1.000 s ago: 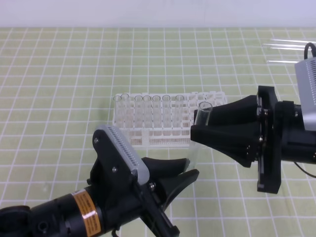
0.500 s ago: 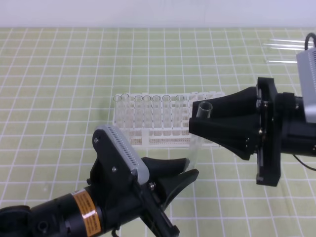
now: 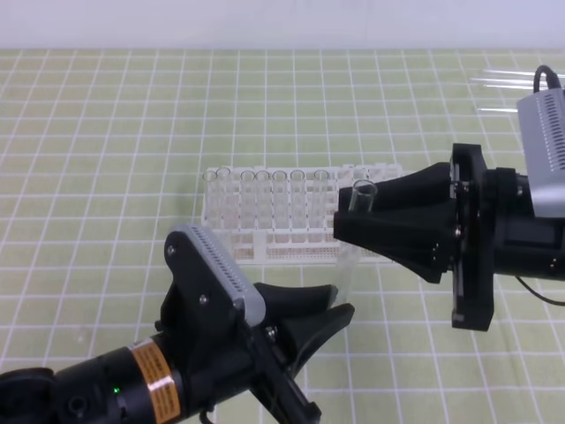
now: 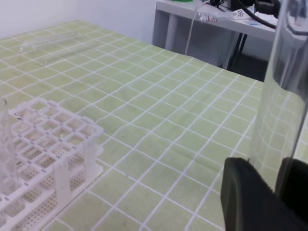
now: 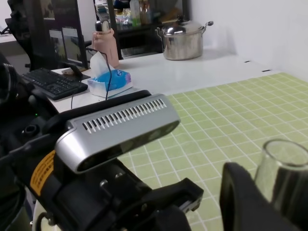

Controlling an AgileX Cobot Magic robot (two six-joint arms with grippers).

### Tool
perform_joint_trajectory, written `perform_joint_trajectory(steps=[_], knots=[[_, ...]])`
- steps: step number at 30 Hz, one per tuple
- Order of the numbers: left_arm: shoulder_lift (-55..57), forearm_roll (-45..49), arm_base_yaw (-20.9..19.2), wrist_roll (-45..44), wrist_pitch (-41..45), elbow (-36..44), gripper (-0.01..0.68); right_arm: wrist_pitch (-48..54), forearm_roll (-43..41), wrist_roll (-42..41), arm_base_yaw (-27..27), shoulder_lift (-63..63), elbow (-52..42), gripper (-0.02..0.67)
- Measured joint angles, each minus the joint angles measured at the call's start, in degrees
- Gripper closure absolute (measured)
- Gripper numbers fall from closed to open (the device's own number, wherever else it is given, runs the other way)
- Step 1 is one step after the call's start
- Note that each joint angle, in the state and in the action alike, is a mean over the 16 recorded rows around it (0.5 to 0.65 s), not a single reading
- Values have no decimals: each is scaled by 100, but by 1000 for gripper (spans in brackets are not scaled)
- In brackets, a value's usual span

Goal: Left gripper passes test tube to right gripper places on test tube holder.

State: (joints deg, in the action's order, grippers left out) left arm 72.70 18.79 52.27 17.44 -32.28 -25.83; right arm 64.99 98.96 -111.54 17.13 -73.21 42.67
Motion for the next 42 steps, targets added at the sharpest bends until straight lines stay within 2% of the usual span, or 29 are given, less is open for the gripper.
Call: perform_joint_trajectory(steps=[5, 16, 22, 24, 28, 38, 42], knots=[[-5, -19, 0, 219, 84, 0, 492, -2, -3, 3, 0, -8, 7, 543], [-492, -115, -68, 186, 717, 0, 266, -132, 1, -6, 0, -12, 14, 544], [-1540, -141, -276, -28, 1683, 1, 229, -353, 4, -22, 0, -12, 14, 544], [-2026, -147, -348, -86, 2165, 1, 248, -428, 6, -26, 0, -12, 14, 544], [-3134, -209, -477, -88, 3296, 0, 327, -556, 7, -31, 0, -12, 14, 544], [-5985, -626, -572, -14, 6114, 0, 551, -644, 7, -36, 0, -12, 14, 544], [-6724, -800, -573, -13, 6725, 0, 583, -644, 7, -36, 0, -12, 14, 544]])
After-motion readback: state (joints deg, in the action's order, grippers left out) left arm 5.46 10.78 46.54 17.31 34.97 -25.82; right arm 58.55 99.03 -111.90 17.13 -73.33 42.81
